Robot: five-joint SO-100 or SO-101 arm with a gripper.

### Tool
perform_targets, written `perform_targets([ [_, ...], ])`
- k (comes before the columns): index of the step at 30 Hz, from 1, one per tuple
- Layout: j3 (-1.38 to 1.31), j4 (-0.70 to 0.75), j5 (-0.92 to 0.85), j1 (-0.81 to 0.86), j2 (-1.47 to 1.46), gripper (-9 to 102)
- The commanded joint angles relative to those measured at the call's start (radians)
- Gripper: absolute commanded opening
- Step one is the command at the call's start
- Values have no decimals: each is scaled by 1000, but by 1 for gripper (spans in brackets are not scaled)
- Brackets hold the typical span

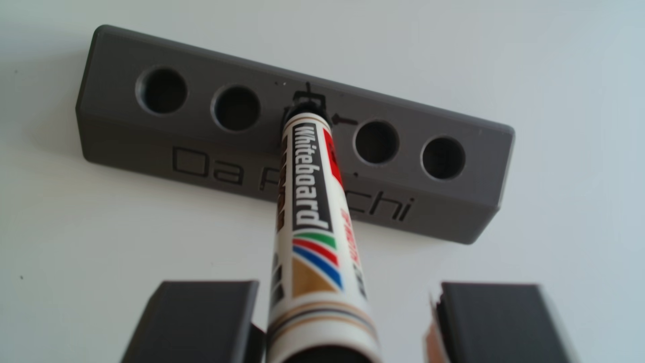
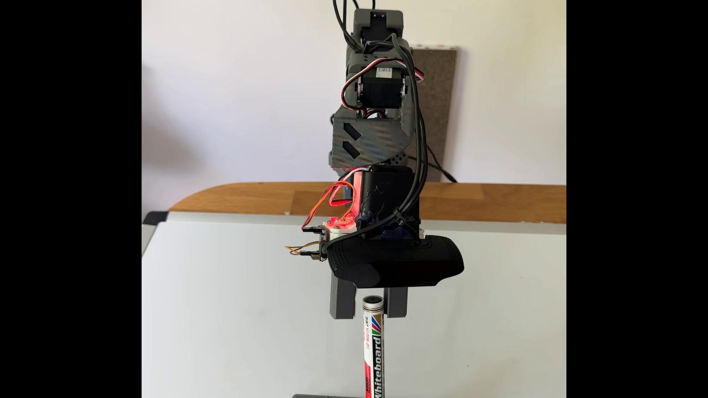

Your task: Draw a face

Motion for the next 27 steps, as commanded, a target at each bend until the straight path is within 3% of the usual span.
perform_targets([
  [1,-78,-2,-11,-3,26,85],
  [7,-86,2,-12,-12,23,85],
  [19,-397,186,-9,-12,-149,85],
  [27,-420,196,-11,-2,-173,85],
])
